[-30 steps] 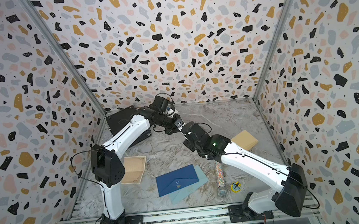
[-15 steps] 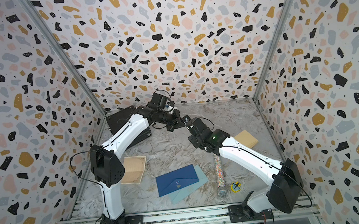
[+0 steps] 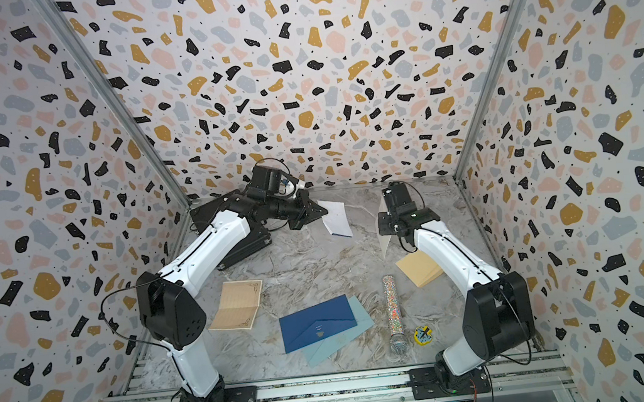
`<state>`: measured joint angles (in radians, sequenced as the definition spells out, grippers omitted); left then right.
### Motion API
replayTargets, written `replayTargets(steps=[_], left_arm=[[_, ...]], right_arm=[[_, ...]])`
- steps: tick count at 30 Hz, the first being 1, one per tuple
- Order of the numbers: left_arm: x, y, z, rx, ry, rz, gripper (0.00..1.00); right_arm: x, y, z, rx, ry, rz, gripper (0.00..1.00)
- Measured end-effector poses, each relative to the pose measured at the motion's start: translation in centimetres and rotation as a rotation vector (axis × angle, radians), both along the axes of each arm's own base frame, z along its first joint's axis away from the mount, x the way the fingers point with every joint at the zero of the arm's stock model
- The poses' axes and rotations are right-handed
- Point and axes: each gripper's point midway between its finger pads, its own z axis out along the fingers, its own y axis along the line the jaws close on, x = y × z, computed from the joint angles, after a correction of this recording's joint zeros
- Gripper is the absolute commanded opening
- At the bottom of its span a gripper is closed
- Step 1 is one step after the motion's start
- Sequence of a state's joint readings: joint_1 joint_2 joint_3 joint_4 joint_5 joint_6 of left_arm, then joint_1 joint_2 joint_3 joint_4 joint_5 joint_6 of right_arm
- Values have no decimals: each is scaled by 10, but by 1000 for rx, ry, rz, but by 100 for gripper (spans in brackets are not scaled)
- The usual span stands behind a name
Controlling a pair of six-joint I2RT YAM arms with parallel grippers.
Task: Take the letter paper out of the envelope
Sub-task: Place the envelope at the center of the board.
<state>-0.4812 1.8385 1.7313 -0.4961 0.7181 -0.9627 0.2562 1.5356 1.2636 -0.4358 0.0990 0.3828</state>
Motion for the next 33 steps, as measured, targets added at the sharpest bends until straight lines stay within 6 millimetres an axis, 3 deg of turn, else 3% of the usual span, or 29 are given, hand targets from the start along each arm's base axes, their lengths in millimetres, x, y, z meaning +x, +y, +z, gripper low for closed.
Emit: replayTargets(steps=[6,10,14,19,23,28,33], left_arm=[[-15,7,-52,44,15,-38,0],[-26,11,-75,59,28,-60,0],[-35,14,-74,45,6,-78,0],[-37,13,-59,14,-42,-89,0],[-35,12,-55,-11,-58,-95,0],[-30,16,-62,-45,-30,-72,0],[-20,18,-60,-81,-27,-52,0]], right_arm=[[54,-46,-41,271,62,-187,0],[70,-65,-76,320,132,-237,0],[74,-85,-99,349,181,-278,0],[86,-109,-113,348,207,-307,4],[93,-122,-124,328,228,-316,14],[91,-130,-142,317,274,-336,41],[88,-137,-145,290,298,-371,59]])
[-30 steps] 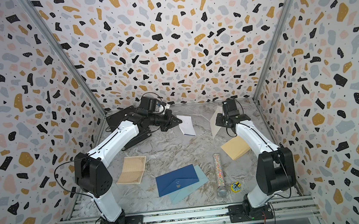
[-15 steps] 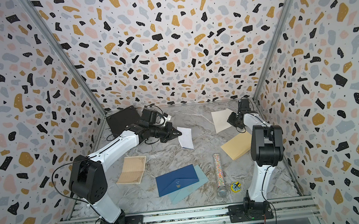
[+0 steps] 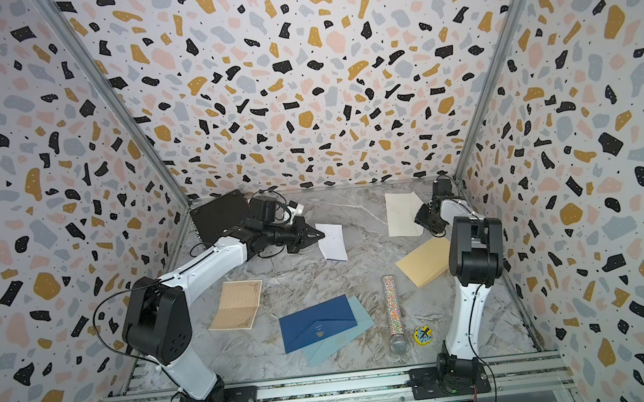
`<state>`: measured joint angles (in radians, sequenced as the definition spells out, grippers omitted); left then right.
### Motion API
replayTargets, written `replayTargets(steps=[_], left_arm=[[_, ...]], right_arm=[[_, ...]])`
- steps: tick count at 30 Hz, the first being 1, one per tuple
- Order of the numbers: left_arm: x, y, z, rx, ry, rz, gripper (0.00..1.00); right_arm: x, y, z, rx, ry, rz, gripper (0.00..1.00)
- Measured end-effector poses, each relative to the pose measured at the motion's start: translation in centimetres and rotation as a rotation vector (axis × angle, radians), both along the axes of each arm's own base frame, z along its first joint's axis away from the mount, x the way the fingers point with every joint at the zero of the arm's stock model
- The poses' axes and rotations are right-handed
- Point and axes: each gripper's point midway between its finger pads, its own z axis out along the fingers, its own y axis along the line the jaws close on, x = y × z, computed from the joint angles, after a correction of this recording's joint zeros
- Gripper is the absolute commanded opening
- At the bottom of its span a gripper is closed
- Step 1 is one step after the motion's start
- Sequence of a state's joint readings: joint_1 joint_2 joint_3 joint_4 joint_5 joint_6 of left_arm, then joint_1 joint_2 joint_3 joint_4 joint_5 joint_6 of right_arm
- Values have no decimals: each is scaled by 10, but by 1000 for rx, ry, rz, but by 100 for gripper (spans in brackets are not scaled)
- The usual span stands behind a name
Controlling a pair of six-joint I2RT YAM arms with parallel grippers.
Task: Take the letter paper out of the envelope
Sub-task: Place the envelope at the center of the board.
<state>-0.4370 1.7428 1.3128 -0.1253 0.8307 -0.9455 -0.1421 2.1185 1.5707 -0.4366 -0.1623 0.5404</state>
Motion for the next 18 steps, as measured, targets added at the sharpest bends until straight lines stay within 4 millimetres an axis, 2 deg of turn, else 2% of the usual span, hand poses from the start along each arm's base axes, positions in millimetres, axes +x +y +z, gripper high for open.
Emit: replayTargets(steps=[4,6,9,11,13,15,16,18], left_arm=[[9,2,0,-26,4,14,0],[12,4,-2,-34,16,20,0],[17,6,-6,-40,39,32,0],[21,8,-7,-45,53,40,0],[25,9,-5,-54,58,47,0],[30,9,-1,-67,59,55,0],[33,9,2,-76,60,59,0],[39,10,7,-97,57,72,0]], right_arm=[[-1,-6,8,-23,0,-39,64],[-2,-9,21,-32,-16,-63,65],[-2,-10,59,-55,-84,-92,65],[-5,-8,95,-76,-145,-109,65],[-10,3,134,-79,-220,-113,63],[-18,25,170,-46,-298,-105,61],[-24,40,183,-17,-333,-96,60],[-39,69,198,53,-367,-67,60]])
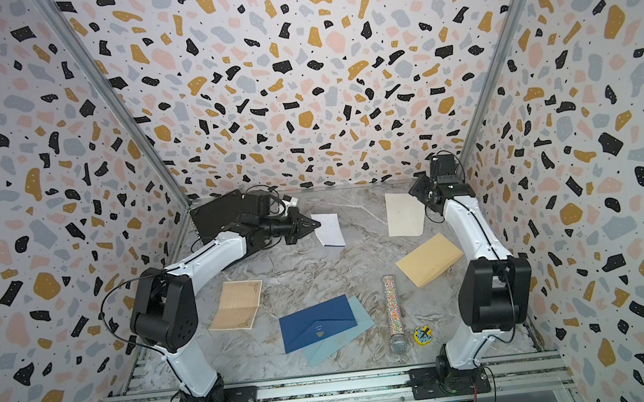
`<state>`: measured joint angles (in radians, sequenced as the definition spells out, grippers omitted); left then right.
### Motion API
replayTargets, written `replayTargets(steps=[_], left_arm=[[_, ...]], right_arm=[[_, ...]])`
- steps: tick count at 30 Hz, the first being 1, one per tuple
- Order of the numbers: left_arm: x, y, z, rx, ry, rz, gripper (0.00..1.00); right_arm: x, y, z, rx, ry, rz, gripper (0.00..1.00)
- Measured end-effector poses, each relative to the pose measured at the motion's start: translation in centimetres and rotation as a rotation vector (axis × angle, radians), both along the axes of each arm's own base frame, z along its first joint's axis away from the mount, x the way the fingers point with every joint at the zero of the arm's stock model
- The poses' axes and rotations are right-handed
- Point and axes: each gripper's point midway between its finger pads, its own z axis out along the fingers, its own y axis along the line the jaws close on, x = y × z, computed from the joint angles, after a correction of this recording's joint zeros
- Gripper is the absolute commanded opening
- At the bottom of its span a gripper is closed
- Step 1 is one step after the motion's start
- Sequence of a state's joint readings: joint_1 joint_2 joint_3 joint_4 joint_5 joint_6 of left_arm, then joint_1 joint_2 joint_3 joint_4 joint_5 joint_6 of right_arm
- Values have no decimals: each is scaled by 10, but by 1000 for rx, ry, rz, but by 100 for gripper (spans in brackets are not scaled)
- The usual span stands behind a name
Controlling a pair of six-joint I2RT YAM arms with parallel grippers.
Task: Take the letter paper out of the envelope
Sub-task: Place the envelope at the center of the board, then unfold the letter paper.
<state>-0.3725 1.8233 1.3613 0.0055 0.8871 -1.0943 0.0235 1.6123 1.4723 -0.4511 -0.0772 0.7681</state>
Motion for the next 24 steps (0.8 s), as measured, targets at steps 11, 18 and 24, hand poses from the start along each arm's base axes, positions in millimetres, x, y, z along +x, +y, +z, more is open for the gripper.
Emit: replayTargets(steps=[11,18,24], left_arm=[[17,-4,15,-96,35,22,0],[16,-6,21,-119,35,15,0],[16,-8,23,-124,29,10,0]], right_arm=[[-72,139,-40,452,153,252,59],[-79,173,-17,657,147,328,54],[-83,193,1,746,135,384,51]])
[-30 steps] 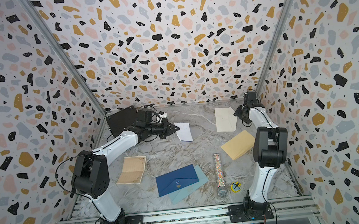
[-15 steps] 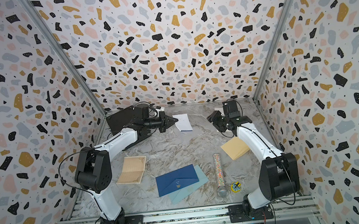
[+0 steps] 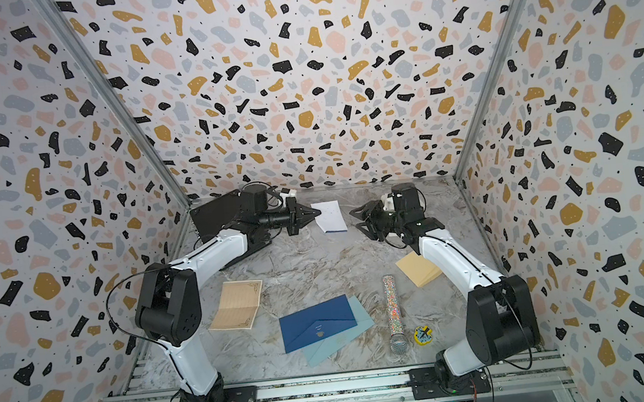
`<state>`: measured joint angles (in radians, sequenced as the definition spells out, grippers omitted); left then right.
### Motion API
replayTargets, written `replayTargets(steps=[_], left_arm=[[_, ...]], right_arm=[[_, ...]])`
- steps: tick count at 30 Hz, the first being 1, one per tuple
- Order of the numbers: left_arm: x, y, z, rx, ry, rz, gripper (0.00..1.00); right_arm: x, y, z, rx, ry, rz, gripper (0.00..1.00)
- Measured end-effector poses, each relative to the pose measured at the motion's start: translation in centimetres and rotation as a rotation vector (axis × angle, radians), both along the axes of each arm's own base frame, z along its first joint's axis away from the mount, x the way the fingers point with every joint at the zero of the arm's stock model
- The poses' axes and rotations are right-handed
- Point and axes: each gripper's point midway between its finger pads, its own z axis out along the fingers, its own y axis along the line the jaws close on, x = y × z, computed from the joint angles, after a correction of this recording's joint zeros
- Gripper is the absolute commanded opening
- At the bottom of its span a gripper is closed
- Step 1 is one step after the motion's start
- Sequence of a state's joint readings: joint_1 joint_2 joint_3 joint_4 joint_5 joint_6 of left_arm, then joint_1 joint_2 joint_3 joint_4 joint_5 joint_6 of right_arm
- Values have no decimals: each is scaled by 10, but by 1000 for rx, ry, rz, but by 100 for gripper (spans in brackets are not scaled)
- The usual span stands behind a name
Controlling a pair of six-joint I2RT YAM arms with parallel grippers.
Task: Take the letter paper out of the envelope
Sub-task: Unfold the letter paper.
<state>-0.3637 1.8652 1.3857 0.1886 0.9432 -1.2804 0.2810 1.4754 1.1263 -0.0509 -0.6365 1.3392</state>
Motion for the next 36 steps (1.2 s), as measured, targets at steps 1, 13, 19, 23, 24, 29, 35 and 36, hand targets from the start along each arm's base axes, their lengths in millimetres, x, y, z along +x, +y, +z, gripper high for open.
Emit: replayTargets(steps=[1,13,19,23,24,29,35,36], left_arm=[[0,0,0,0,0,0,0],[-4,-6,2,-6,4,-10,0],[-3,-6,3,-9,0,-10,0],[-4,-8,2,-9,0,-13,0],[-4,-8,2,-9,0,-14,0],[-2,-9,-5,-7,15,-14,0],[-1,-10,-7,-6,23,-13,0],[-1,-10,-7,-8,23,-12,0]], right_arm=[[-1,3,2,8,-1,6,50],[-7,12,3,45,20,34,45],[-9,15,5,58,22,44,43],[-8,15,4,79,25,39,41],[-8,16,3,84,30,36,40],[-8,16,3,106,42,29,39],[-6,17,6,137,39,17,38],[-6,17,5,145,43,14,38]])
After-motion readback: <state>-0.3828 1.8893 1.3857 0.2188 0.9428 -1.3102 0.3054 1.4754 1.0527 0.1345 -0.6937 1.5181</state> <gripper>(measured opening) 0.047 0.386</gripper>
